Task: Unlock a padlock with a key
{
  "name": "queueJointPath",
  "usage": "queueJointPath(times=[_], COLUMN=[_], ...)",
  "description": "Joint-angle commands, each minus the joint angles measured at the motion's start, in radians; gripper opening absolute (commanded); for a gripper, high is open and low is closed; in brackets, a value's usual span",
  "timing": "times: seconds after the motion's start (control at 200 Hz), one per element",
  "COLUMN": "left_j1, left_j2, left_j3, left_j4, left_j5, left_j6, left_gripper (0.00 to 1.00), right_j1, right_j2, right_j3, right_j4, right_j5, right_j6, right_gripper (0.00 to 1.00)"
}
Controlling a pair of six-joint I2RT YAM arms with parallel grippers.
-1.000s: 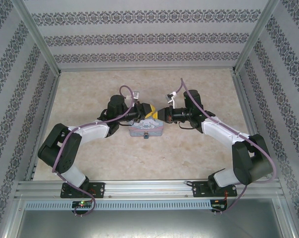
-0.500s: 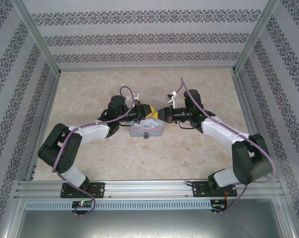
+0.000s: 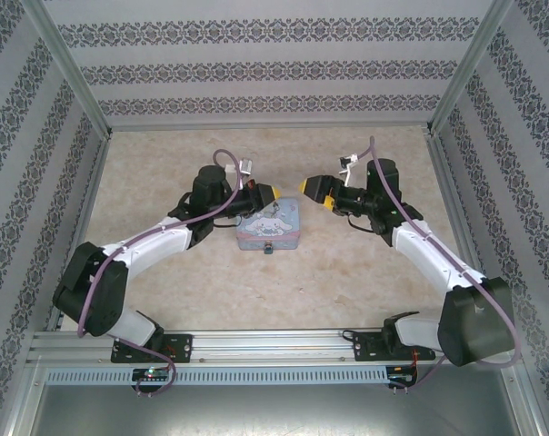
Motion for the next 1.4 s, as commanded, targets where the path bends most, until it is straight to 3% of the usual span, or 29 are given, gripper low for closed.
queueJointPath(times=[0.0, 0.065, 0.2, 0.36, 0.475, 0.57, 0.729, 1.119, 1.399], left_j1=[-0.011, -0.012, -0.013, -0.012, -0.013, -0.015, -0.024, -0.041, -0.044], left_j2=[-0.025, -0.016, -0.002, 0.006, 0.021, 0.035, 0.036, 0.031, 0.032], left_j3=[0.039, 0.043, 0.025, -0.021, -0.058, -0.075, -0.081, -0.086, -0.090], left_j4=[-0.062, -0.036, 0.053, 0.175, 0.278, 0.338, 0.362, 0.367, 0.374], left_j5=[-0.050, -0.070, -0.140, -0.248, -0.314, -0.345, -0.374, -0.393, -0.393], left_j6=[0.099, 0.083, 0.024, -0.072, -0.149, -0.198, -0.214, -0.229, -0.232], left_gripper=[0.00, 0.00, 0.00, 0.00, 0.00, 0.00, 0.00, 0.00, 0.00], right_j1=[-0.001, 0.014, 0.068, 0.137, 0.160, 0.138, 0.159, 0.226, 0.242], right_j2=[0.030, 0.058, 0.058, -0.022, -0.061, -0.030, 0.049, 0.208, 0.253], right_j3=[-0.026, -0.022, -0.005, -0.070, -0.190, -0.183, -0.139, -0.040, -0.033], right_j4=[0.035, 0.086, 0.112, 0.212, 0.406, 0.447, 0.531, 0.711, 0.753], right_j5=[0.064, 0.051, 0.141, 0.403, 0.560, 0.455, 0.322, 0.229, 0.216], right_j6=[0.102, 0.148, 0.190, 0.280, 0.386, 0.375, 0.366, 0.410, 0.431], right_gripper=[0.98, 0.92, 0.85, 0.84, 0.83, 0.86, 0.83, 0.47, 0.35])
